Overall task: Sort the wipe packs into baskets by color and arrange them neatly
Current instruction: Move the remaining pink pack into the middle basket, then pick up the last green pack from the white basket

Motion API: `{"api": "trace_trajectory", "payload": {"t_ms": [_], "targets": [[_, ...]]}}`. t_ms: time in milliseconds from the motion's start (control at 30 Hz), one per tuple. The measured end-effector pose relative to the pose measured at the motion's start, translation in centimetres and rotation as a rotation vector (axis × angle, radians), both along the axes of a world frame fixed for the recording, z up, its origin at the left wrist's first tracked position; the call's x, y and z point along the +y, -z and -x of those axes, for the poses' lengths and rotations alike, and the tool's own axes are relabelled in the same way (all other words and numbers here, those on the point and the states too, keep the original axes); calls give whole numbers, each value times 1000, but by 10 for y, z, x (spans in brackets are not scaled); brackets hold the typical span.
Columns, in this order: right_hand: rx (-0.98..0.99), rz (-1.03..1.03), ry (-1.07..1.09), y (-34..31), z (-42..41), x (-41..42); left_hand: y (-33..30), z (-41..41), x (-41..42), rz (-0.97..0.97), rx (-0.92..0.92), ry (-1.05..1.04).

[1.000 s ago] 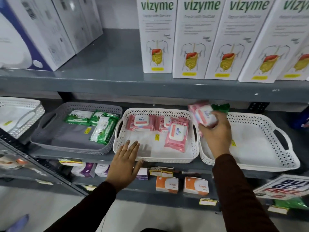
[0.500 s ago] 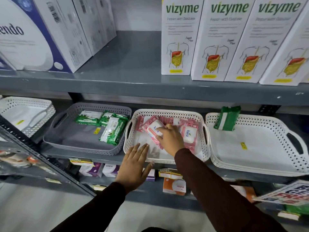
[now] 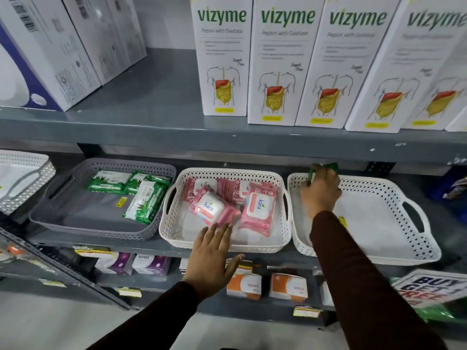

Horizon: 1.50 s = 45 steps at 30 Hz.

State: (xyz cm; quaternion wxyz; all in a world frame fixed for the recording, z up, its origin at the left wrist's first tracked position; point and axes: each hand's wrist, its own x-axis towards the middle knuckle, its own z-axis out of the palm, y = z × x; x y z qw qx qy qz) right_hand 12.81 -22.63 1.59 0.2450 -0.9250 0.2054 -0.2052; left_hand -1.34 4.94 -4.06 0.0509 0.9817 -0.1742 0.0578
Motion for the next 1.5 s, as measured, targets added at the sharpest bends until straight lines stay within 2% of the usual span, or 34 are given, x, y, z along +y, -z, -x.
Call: {"api": "trace_trajectory", "payload": {"t_ms": [133, 233, 333, 467, 567, 667, 833, 900, 1033, 1100, 1200, 1333, 1433, 1500], "targets": [[233, 69, -75, -5, -21, -32, 2, -2, -1, 6, -14, 21], [334, 154, -105, -1, -22, -38, 2, 0, -1, -4, -8, 16], [303, 244, -44, -2, -11, -36, 4, 1, 0, -13, -5, 6], [192, 170, 68, -1, 2, -31, 3, 1, -1, -17, -16, 6], [378, 117, 98, 10, 19, -34, 5, 1, 0, -18, -14, 9], [600, 105, 36, 30, 39, -37, 5, 1, 0, -3, -12, 6], [718, 219, 11, 16, 31, -48, 5, -2, 4, -3, -14, 36], [746, 177, -47, 14, 27, -58, 5, 0, 7, -6, -7, 60], [692, 205, 32, 21, 31, -70, 2, -1, 19, -13, -30, 118], [644, 100, 66, 28, 40, -71, 1, -1, 33, -4, -31, 134], [460, -134, 116, 40, 52, -67, -2, -3, 60, 10, -17, 149], [151, -222, 239, 30, 63, -33, -10, -8, 110, 0, -14, 105], [-173, -270, 143, 16, 72, 12, -12, -7, 155, 31, -9, 17], [-265, -282, -23, 5, 75, 61, -11, -3, 188, 35, 6, -31]]}}
